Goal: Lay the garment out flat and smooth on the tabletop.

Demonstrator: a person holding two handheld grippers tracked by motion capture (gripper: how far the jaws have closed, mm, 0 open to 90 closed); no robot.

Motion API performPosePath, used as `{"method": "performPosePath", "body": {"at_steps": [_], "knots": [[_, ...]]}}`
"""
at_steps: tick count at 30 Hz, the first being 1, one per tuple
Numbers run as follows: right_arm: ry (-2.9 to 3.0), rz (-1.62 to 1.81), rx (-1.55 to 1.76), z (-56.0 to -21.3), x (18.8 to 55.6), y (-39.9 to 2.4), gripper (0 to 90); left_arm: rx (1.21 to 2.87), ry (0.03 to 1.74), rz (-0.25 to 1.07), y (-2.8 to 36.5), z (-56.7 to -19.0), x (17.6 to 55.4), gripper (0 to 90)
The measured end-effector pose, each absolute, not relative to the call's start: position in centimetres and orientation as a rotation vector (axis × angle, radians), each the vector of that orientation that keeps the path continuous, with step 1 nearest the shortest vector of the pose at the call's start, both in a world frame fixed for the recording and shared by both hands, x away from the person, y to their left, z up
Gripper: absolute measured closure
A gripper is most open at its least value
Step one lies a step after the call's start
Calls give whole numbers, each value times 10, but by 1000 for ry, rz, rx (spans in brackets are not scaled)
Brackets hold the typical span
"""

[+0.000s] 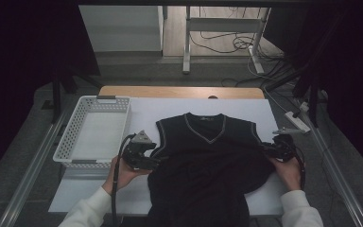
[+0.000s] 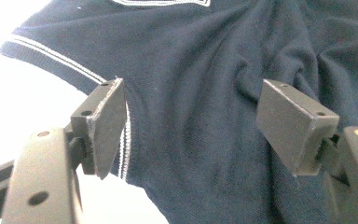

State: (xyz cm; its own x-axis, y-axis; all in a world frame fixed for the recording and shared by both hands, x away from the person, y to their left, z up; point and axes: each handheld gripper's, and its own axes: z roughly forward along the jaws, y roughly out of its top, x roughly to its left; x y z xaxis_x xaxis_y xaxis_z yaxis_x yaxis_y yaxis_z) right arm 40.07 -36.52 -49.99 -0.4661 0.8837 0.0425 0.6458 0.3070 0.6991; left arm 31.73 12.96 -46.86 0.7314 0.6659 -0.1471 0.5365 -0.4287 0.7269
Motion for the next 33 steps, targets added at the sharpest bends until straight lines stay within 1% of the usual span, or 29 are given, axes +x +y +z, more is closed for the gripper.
{"method": "performPosePath", "body": {"at_steps": [1, 2, 4, 5, 12, 17, 24, 28, 33], "knots": [[2217, 961, 1350, -497, 399, -364, 534, 2129, 908, 208, 129, -468, 318, 250], [2206, 998, 1335, -495, 397, -362, 482, 2128, 907, 208, 129, -468, 318, 249], [2183, 1057, 1307, -489, 392, -358, 405, 2127, 906, 210, 128, -467, 319, 248], [2186, 1082, 1292, -486, 390, -356, 392, 2125, 906, 211, 127, -467, 320, 248], [2253, 1150, 1177, -479, 372, -334, 371, 2125, 903, 213, 125, -465, 323, 246], [2327, 1272, 1092, -478, 361, -319, 363, 2113, 901, 221, 127, -462, 323, 243], [2359, 1387, 977, -473, 345, -312, 339, 2087, 916, 227, 135, -460, 324, 243], [2367, 1375, 856, -472, 325, -308, 312, 2083, 911, 224, 137, -459, 323, 239], [2356, 1387, 797, -467, 315, -302, 284, 2086, 890, 224, 136, -457, 321, 234]]}}
